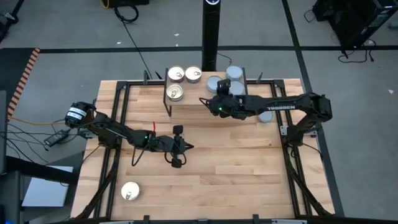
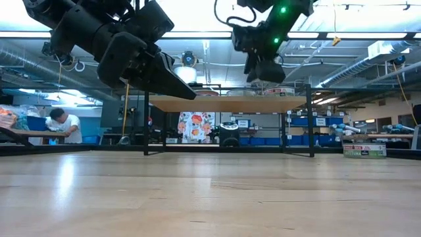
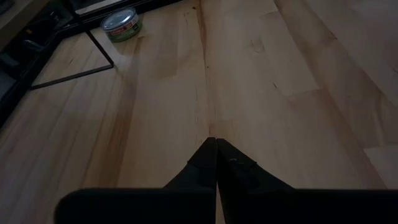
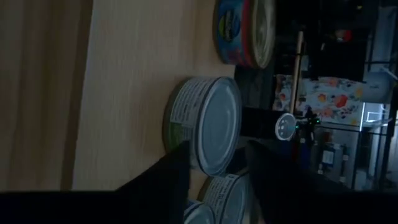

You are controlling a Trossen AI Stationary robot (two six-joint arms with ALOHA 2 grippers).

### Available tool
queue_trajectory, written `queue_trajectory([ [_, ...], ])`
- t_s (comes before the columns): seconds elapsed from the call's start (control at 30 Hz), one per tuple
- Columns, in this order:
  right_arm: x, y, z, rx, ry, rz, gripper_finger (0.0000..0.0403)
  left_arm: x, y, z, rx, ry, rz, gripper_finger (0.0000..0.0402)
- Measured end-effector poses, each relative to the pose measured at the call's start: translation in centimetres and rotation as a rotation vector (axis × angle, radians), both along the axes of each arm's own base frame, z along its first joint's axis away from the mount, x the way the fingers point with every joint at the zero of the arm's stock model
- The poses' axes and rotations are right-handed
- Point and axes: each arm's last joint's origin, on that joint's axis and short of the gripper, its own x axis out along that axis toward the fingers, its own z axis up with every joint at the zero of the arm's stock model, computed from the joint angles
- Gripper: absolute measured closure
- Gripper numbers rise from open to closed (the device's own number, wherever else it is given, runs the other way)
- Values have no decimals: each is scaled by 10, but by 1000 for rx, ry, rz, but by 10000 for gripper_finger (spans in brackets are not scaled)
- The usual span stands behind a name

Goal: Stack canned seafood by type on shelf
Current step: Put the left green tuna can on the shelf

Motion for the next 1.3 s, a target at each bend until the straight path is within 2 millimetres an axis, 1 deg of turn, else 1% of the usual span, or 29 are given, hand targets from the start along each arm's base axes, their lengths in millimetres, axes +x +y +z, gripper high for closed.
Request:
queue_trajectory([
  [0.13, -5, 9, 12, 21, -81, 3, 332, 0, 0, 0, 0, 0, 0, 396],
  [0.2, -8, 11, 18, 78, -156, 3, 378, 0, 0, 0, 0, 0, 0, 396],
  [0.23, -10, 12, 20, 125, -190, 10, 389, 0, 0, 0, 0, 0, -1, 396],
  [0.37, -16, 11, 26, 349, -336, 23, 389, 0, 0, 0, 0, 0, -1, 396],
  [0.43, -17, 9, 27, 405, -396, 23, 395, 0, 0, 0, -1, -1, -2, 396],
  [0.53, -16, 6, 21, 421, -465, 4, 396, 0, 0, 0, -2, -1, -3, 396],
  [0.7, -14, -1, 6, 493, -592, 0, 399, 0, 0, 0, -2, -1, -3, 396],
  [0.87, -15, -15, -4, 483, -696, -33, 400, 0, 0, 0, -2, -1, -2, 396],
  [1.07, -15, -39, -17, 543, -695, -40, 400, 0, 0, 1, -4, -8, -2, 396],
  [1.17, -13, -48, -24, 540, -695, -59, 400, 0, 0, 1, -3, -7, -2, 396],
  [1.3, -14, -53, -21, 532, -719, -62, 399, 0, 0, 1, -3, -7, -2, 396],
])
